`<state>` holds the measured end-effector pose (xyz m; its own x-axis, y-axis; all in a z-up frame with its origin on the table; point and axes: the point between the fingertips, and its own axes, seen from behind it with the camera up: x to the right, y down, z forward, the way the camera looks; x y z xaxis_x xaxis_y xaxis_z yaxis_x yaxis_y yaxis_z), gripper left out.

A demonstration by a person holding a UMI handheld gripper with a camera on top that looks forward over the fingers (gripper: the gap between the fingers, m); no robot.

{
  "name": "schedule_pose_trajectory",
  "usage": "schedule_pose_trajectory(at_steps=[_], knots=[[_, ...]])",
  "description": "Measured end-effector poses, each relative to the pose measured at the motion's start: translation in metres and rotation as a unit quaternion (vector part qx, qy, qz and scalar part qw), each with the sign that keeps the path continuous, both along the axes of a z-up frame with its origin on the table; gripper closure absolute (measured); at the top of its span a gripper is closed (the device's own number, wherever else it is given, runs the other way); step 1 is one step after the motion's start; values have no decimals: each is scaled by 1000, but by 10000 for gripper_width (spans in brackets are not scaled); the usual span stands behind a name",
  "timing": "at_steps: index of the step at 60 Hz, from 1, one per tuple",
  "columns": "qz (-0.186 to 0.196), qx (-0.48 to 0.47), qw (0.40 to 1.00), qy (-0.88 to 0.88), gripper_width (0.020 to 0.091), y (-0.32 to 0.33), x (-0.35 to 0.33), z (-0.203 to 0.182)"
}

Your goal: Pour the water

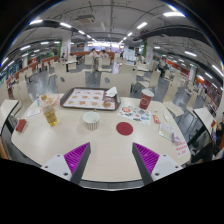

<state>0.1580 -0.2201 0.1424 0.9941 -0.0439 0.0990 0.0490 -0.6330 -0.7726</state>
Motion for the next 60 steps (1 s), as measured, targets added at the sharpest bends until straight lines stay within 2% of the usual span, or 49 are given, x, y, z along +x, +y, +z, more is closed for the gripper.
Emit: schedule_pose_trajectory(at_steps=[13, 14, 20, 33, 44, 60], knots=[[0, -15, 1000, -3, 251, 5, -66, -22], [2, -18, 1000, -1, 248, -1, -57, -15], [6, -25, 1000, 5, 255, -2, -100, -27], [43, -36, 998, 41, 253, 11, -225, -58], [55, 11, 996, 63, 252, 75, -309, -71], [13, 97, 993, 68, 265, 197, -329, -85]])
